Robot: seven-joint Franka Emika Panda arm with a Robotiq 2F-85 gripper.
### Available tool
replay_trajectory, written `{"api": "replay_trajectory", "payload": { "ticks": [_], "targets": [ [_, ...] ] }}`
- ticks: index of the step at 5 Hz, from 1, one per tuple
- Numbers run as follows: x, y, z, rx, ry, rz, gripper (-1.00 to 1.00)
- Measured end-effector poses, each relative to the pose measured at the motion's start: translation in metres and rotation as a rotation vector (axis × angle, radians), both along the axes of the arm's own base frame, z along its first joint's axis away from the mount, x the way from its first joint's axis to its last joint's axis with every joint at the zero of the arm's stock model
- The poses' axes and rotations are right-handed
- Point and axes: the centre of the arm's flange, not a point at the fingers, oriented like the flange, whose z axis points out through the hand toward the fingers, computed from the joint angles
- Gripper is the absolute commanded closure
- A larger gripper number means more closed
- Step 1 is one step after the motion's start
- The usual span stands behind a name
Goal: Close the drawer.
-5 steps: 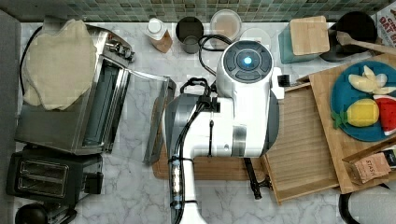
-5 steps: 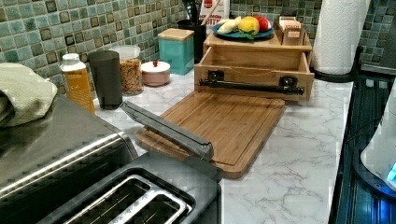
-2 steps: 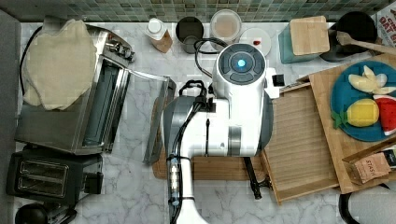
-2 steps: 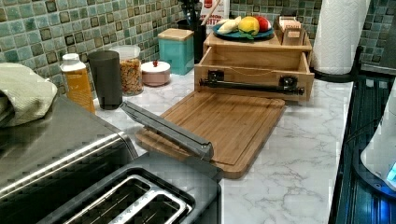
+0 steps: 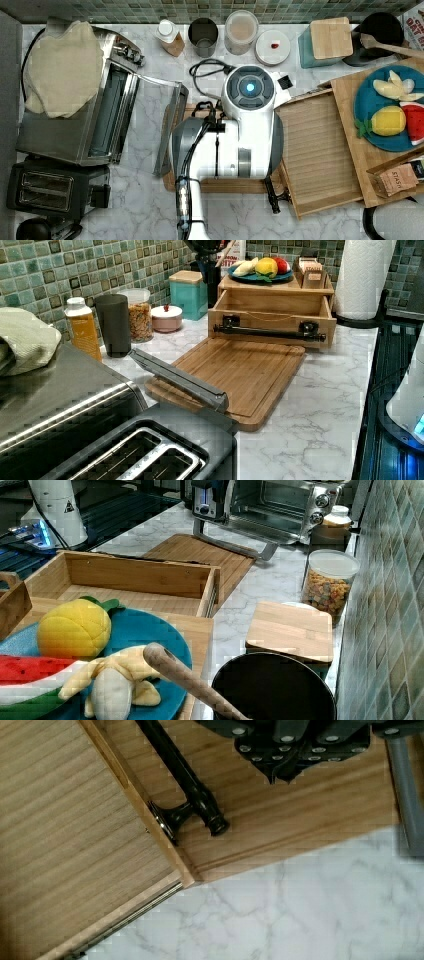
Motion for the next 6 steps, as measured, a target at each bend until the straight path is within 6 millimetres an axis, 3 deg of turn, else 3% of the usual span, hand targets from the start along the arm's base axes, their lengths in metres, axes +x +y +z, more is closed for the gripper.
{"api": "replay_trajectory", "payload": {
  "ticks": [3,6],
  "targets": [
    [-0.057,0.022,-0.024,0.004,-0.015,0.131,1.0],
    [-0.097,0.018,-0.093,-0.015,-0.028,0.352,1.0]
  ]
}}
